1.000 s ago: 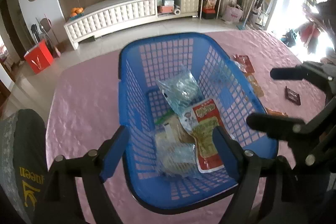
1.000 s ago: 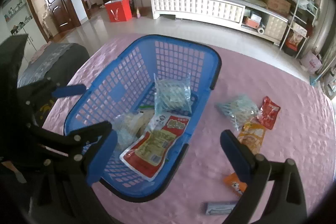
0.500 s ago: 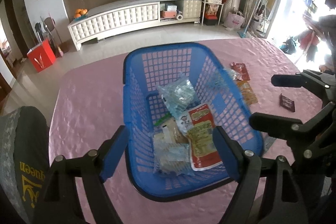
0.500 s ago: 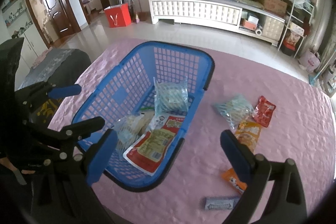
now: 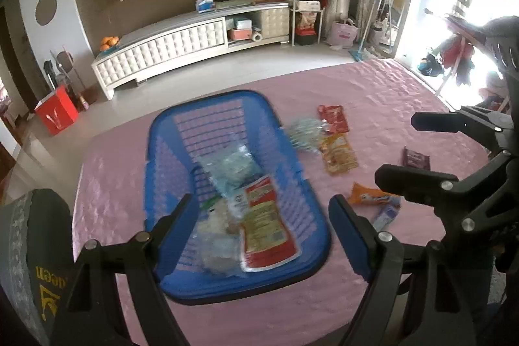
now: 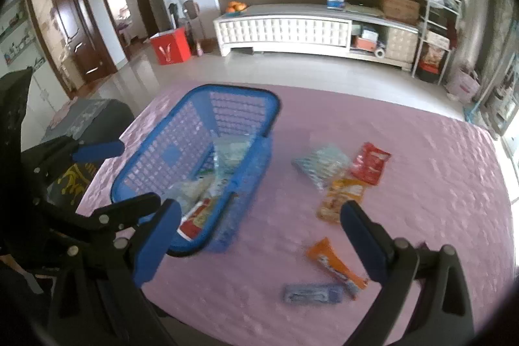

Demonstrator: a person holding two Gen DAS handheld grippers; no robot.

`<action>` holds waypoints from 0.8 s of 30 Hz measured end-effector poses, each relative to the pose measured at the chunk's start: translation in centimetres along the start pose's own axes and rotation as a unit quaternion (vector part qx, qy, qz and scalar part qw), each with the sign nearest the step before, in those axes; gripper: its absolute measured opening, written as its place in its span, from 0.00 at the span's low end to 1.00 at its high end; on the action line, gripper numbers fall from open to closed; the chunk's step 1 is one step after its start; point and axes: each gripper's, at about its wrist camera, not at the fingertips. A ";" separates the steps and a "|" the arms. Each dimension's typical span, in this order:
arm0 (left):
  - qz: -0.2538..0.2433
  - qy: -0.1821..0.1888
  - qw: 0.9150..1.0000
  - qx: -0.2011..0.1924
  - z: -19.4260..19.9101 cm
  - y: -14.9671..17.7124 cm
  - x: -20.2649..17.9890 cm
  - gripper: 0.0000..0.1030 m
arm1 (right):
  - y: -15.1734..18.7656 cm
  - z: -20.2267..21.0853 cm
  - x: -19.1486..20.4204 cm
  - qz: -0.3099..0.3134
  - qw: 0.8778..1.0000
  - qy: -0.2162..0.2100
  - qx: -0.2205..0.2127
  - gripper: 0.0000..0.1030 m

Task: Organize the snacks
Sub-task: 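Move both tools back over the remaining snacks, then reach the right tool to the small red pack and grasp it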

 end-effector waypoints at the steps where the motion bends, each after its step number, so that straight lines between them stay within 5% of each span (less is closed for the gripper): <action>1: 0.002 0.006 1.000 0.004 -0.2 -0.3 -0.7 0.78 | 0.2 0.2 -0.5 -0.004 1.000 0.001 -0.001 0.97; 16: -0.024 0.031 0.999 0.037 -4.9 -2.8 -10.7 0.78 | 3.6 2.4 -11.0 -0.053 0.998 0.036 0.004 0.97; 24: -0.021 0.002 0.998 0.053 -8.9 -3.6 -13.6 0.78 | 4.4 0.6 -16.0 -0.086 0.995 0.041 0.027 0.97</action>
Point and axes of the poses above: each gripper's, at about its wrist camera, not at the fingertips, and z roughly against the way its jaws point, x to its left, y to its underside, and after that the axes turned 3 degrees about z, right-handed
